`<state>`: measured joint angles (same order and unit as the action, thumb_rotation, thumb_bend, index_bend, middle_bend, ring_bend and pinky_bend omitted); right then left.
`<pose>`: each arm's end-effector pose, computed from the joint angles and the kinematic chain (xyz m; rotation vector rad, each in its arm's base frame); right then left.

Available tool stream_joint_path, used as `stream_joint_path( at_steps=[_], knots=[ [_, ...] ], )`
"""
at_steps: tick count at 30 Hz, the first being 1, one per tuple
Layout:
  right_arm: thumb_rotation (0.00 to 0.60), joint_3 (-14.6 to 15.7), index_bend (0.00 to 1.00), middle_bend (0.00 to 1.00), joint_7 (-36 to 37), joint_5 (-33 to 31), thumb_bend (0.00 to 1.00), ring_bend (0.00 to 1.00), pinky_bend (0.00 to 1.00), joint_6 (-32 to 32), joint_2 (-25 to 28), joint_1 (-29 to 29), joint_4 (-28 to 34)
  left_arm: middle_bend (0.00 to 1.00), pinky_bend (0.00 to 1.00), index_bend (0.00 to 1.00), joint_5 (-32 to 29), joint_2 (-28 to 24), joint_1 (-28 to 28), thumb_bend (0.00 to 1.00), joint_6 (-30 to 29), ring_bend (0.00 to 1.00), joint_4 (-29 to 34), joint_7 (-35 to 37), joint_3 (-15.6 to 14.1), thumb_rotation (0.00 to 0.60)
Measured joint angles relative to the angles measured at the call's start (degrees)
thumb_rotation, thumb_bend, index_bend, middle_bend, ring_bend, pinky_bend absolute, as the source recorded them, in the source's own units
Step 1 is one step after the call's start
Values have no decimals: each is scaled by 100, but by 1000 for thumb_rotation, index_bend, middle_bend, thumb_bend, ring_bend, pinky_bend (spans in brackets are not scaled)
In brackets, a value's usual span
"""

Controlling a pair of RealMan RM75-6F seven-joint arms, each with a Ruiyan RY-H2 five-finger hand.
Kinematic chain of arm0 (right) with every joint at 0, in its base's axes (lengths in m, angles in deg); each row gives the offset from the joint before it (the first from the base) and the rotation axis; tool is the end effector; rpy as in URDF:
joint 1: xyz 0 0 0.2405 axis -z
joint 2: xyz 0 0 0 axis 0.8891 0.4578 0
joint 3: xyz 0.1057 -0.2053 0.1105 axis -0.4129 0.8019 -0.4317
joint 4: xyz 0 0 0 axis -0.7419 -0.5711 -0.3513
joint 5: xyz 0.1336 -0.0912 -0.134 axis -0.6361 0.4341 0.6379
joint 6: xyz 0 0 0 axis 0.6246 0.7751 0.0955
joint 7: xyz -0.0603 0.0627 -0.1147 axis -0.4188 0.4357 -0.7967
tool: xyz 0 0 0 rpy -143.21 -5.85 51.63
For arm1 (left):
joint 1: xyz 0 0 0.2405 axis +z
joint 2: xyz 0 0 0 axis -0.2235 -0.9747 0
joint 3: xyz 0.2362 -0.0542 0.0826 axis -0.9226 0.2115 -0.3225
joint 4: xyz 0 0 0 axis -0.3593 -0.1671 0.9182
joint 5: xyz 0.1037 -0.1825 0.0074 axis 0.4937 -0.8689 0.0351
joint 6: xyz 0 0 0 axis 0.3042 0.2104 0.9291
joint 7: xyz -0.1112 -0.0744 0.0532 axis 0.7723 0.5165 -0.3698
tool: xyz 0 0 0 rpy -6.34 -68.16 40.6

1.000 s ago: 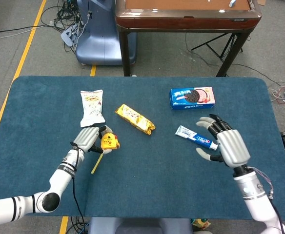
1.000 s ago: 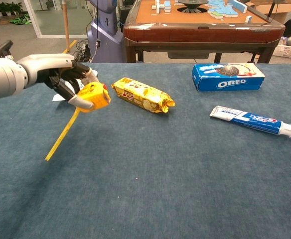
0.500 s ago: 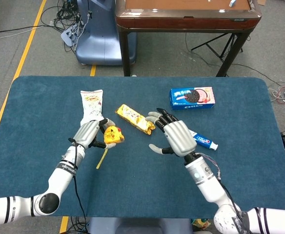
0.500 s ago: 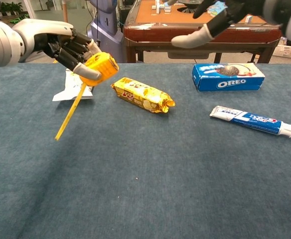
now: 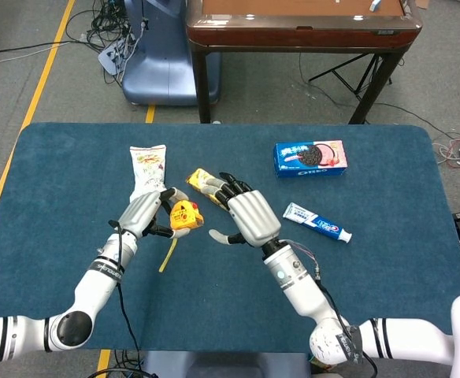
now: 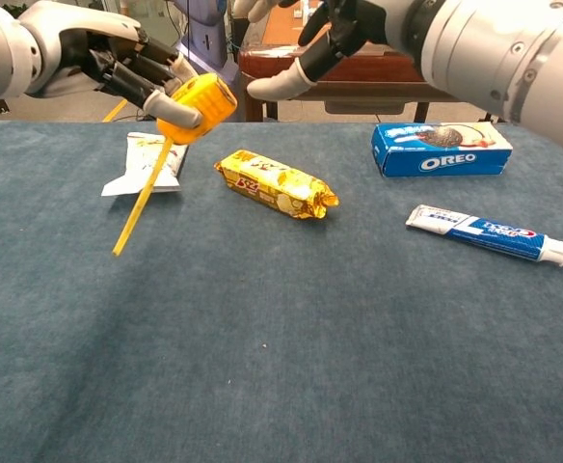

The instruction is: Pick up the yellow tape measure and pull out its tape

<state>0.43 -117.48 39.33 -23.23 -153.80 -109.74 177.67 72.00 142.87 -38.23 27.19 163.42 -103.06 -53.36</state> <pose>-0.0100 -0.3188 0.0261 1.7758 -1.0029 1.3880 -0.0624 0.3464 0.0681 -1.5411 -1.5494 -1.1328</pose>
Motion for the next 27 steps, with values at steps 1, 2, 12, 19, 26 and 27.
stream_joint_path(
  at_steps=[1, 2, 12, 19, 26, 27],
  knots=[
    [600, -2, 223, 185, 1, -7, 295, 88, 208, 15, -26, -22, -31, 537, 188, 496, -8, -5, -11, 198, -18, 437, 14, 12, 1, 600],
    [600, -3, 223, 185, -3, -13, 295, 88, 208, 39, -58, -53, -70, 537, 188, 496, -15, -8, -22, 198, -33, 437, 28, 22, 0, 600],
    [600, 11, 223, 185, -47, -91, 295, 88, 208, 172, -244, -264, -230, 537, 190, 493, -113, -67, -140, 197, -90, 438, 134, 96, -9, 600],
    [600, 18, 223, 185, -65, -173, 296, 88, 208, 220, -277, -349, -280, 537, 191, 492, -139, -108, -201, 197, -135, 439, 186, 120, -43, 600],
    [600, 26, 223, 185, -75, -243, 296, 88, 208, 231, -322, -449, -337, 538, 193, 490, -137, -125, -240, 197, -167, 439, 227, 156, -76, 600],
    [600, 28, 223, 185, -76, -254, 296, 88, 208, 231, -327, -459, -341, 537, 193, 490, -137, -127, -244, 197, -171, 439, 228, 157, -81, 600]
  ],
)
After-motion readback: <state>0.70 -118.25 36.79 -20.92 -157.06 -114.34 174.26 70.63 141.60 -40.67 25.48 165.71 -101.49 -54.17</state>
